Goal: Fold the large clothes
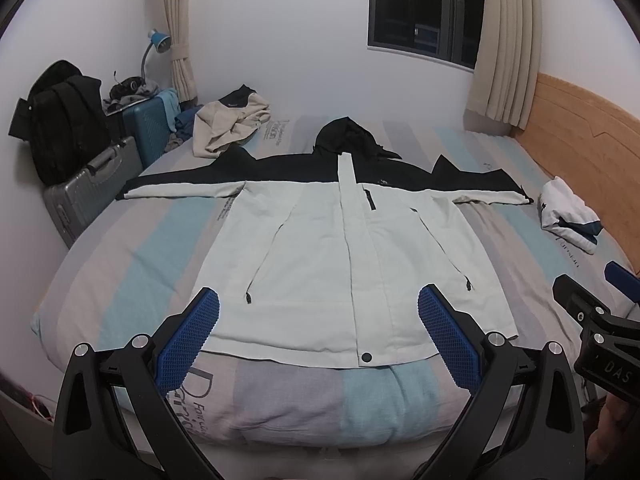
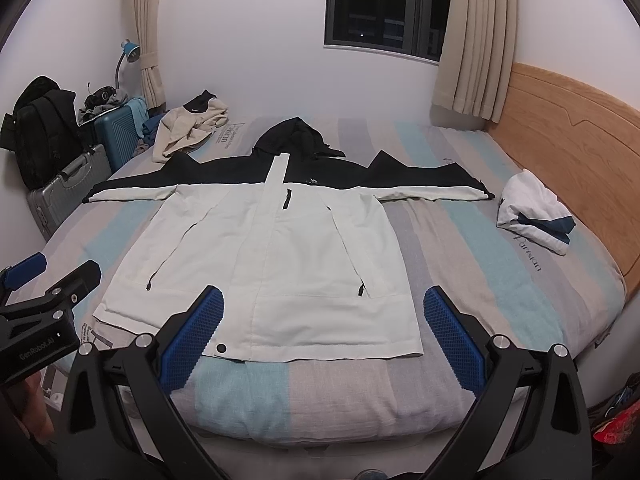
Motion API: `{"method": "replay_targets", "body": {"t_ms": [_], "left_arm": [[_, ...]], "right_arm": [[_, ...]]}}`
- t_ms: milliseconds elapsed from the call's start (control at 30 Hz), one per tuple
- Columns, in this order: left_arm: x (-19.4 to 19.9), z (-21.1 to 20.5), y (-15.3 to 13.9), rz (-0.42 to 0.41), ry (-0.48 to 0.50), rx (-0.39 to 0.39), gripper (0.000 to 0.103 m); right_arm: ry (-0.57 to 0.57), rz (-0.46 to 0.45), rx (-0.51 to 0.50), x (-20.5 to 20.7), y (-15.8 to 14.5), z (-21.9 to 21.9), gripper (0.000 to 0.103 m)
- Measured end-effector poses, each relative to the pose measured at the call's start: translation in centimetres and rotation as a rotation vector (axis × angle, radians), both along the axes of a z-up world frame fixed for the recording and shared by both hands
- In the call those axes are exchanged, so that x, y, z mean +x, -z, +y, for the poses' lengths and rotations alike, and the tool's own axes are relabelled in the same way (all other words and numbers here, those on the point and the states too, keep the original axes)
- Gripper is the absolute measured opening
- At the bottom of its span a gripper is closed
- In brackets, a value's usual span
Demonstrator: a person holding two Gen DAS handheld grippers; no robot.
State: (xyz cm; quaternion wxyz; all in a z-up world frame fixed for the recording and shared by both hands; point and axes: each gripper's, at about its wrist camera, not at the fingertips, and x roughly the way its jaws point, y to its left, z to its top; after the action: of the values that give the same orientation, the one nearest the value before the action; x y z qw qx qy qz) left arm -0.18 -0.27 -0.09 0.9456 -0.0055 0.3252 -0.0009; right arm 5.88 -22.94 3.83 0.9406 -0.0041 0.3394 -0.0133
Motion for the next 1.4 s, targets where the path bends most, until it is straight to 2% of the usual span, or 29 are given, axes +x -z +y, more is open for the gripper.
{"method": "replay_targets", "body": {"t_ms": [667,867,967,1100,1200,1267,1400], "left_arm": [[0.6,-0.2,0.3,0.004,-0.009,0.001,0.097],[1.7,0.0,0.2,-0.007,-0.018,0.009,0.097],[4.2,-0.1,0.7,-0.013,-0.021,0.023,0.097],[8.9,-0.1,1.6,-0.010,-0.031,0.027,0.097],[12.2,0.3,1.3,-0.040,-0.046,-0.001,0.097],[14.1,0.2,0.6,-0.063,-0.058,0.015,0.097],[19.1,-0.1,-1.3,0.000,-0.061,0.024,0.097]], "right_arm": [[0.000,-0.007,-0.014,0.3,0.3,0.2,0.096],[0.006,-0.023,-0.024,1.7,0.1,0.3,0.096],[0.005,-0.020,-0.019,3.9,0.7,0.1,0.096],[0.012,-0.024,-0.019,9.3,2.2,-0.4,0.096],[0.006,-0.025,0.000,13.7,2.9,-1.1,0.096],[0.000,-0.021,-0.004,15.9,2.7,-1.3,0.096],[-0.063,0.023,-0.011,21.0,1.0,-1.6,0.096]]}}
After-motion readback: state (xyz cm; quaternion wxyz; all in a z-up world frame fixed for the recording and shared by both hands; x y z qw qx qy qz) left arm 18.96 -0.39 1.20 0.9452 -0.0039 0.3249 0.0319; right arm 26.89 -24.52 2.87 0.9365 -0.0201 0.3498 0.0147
